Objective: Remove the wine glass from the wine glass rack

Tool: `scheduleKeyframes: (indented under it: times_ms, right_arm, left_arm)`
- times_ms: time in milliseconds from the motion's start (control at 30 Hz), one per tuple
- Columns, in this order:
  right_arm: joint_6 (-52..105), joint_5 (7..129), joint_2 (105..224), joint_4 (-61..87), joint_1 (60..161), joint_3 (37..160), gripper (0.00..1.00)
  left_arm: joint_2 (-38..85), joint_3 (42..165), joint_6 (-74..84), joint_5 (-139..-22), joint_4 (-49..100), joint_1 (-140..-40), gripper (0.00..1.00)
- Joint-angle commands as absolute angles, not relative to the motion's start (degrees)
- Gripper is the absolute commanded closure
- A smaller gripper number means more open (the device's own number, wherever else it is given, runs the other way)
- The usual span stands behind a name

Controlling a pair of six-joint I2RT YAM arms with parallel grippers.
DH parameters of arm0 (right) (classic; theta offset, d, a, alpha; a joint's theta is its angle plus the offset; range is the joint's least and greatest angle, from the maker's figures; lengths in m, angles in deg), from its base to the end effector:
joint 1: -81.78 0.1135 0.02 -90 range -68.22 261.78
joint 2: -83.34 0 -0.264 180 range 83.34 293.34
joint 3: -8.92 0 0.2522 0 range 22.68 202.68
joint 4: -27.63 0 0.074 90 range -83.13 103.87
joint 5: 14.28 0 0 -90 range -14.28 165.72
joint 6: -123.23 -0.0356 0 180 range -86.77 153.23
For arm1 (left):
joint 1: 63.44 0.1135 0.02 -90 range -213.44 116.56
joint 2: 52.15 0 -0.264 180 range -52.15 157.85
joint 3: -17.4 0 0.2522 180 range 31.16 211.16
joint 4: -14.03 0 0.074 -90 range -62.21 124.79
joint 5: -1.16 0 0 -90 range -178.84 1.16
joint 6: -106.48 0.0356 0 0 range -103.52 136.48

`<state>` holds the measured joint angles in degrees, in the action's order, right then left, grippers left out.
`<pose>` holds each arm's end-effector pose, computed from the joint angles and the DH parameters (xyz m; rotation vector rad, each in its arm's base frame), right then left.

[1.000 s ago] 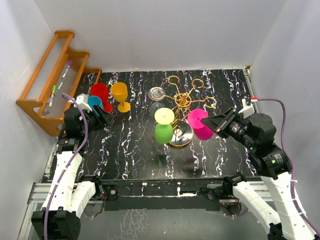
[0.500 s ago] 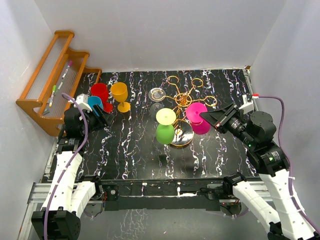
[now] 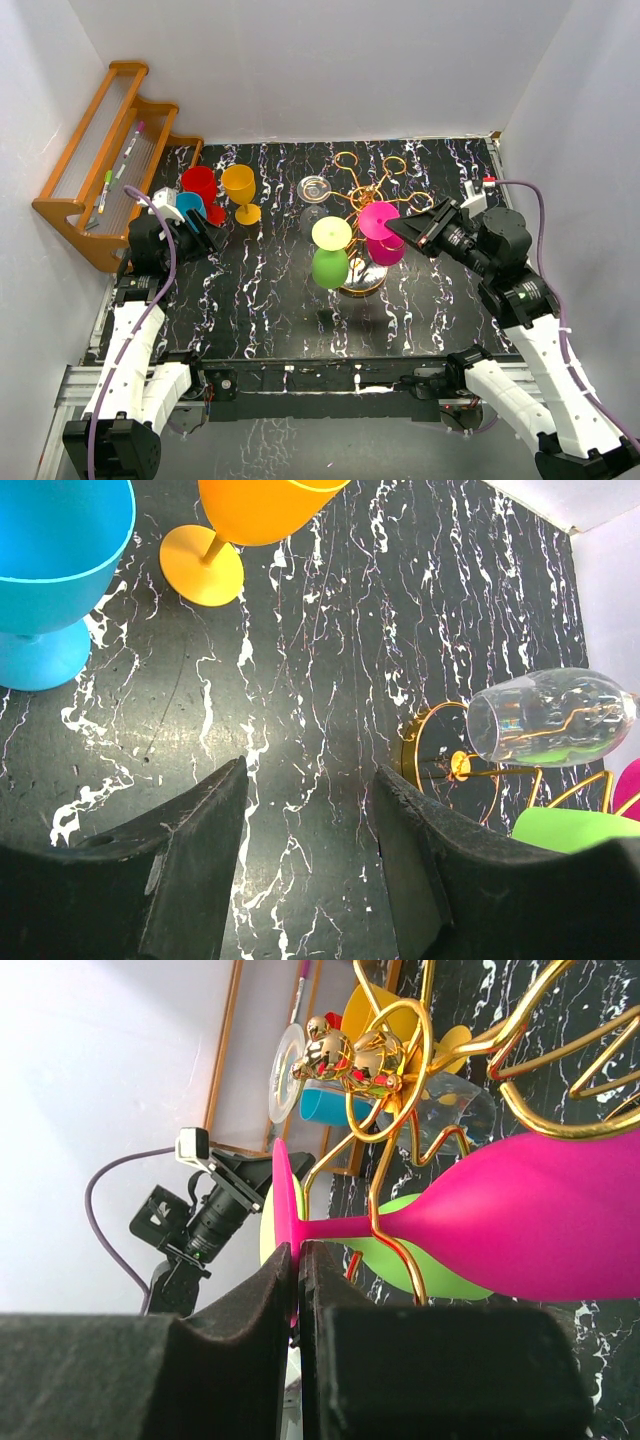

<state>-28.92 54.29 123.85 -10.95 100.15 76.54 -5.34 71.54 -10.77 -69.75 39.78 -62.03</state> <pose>0.1371 0.0592 0.3786 0.4451 1.9131 1.3058 0.1918 -0.0069 0.3041 -0.2481 1.9059 -0.6203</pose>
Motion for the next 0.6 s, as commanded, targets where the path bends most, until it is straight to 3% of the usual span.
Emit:
scheduleKeyframes:
  times_ms: [0, 567]
  right_arm:
    - [-29.6, 50.5, 124.7, -4.0, 100.1, 76.9, 0.92]
    - [-19.1, 35.9, 126.6, -16.4, 100.1, 85.3, 0.92]
  left_arm:
    - [-5.3, 71.8, -10.2, -69.4, 39.1, -61.6, 0.48]
    - [-5.0, 71.8, -10.2, -69.6, 39.3, -61.6, 0.48]
